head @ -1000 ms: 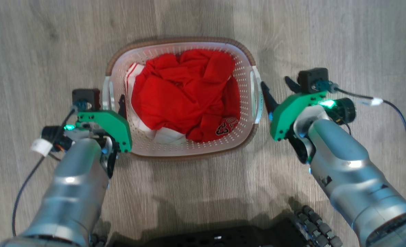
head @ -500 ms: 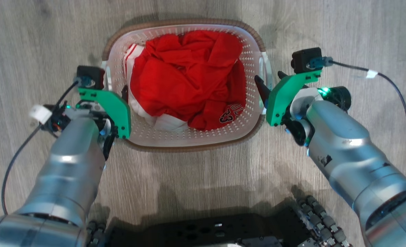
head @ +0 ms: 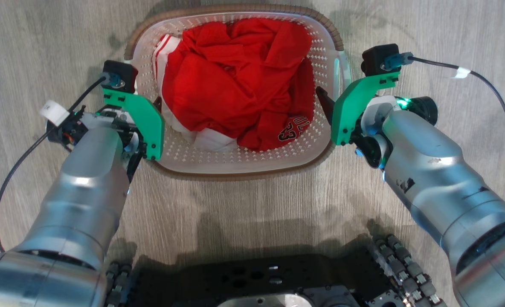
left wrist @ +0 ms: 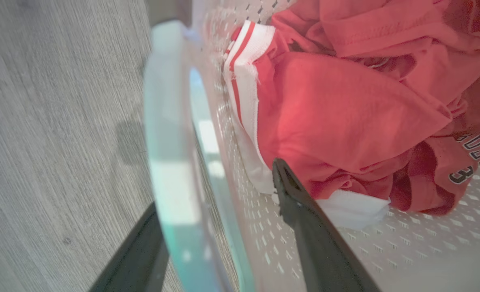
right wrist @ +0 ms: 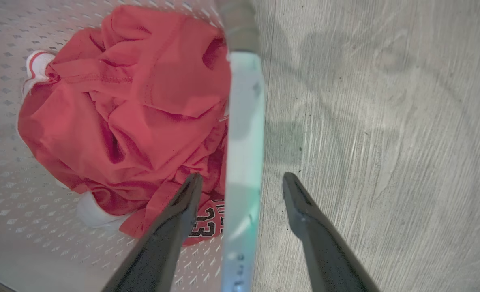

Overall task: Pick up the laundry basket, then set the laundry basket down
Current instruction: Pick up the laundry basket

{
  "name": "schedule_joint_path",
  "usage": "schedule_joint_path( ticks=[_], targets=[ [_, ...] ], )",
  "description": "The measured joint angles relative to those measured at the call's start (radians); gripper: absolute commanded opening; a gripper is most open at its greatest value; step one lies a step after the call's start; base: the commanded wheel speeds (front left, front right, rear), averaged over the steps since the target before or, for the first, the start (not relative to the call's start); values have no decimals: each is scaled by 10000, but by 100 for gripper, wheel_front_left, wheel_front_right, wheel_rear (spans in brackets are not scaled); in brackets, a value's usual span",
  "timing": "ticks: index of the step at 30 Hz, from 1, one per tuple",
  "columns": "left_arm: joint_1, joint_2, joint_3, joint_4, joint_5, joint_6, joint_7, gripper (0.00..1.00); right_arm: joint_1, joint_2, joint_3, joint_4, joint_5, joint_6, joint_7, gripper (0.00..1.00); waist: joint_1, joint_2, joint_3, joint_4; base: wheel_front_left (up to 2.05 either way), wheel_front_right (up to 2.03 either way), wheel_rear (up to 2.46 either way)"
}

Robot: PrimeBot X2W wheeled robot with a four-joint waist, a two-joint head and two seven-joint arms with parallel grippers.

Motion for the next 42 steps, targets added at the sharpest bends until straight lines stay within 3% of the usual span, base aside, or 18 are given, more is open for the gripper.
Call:
schedule_joint_path(
  ticks=[22, 23, 24, 25, 36, 42],
  targets=[
    [-183, -105, -291, 2, -410, -86, 307, 100, -527, 0, 926, 512, 1060, 0, -21, 100, -1, 1, 353, 256, 0, 0, 0],
    [-185, -109, -290, 6, -483, -86, 393, 46, -538, -2, 974, 529, 1085, 0, -23, 91, -1, 1, 364, 268, 0, 0, 0],
    [-185, -113, -291, 6, -546, -88, 431, 0, -537, -2, 1032, 543, 1120, 0, -21, 34, -1, 1, 371, 278, 0, 0, 0],
    [-185, -115, -301, 8, -568, -90, 437, 0, -535, 0, 1099, 554, 1139, 0, -17, 0, -1, 0, 372, 287, 0, 0, 0],
    [-209, -167, -426, 4, -1003, -174, 623, 0, -522, -54, 1373, 750, 1425, -12, -13, 0, 0, 1, 214, 364, 0, 0, 0],
    [-67, -159, -1016, -102, -1492, -176, 943, 0, -503, -77, 1586, 800, 1624, -12, 44, 0, -1, 1, -134, 319, 0, 0, 0]
  ],
)
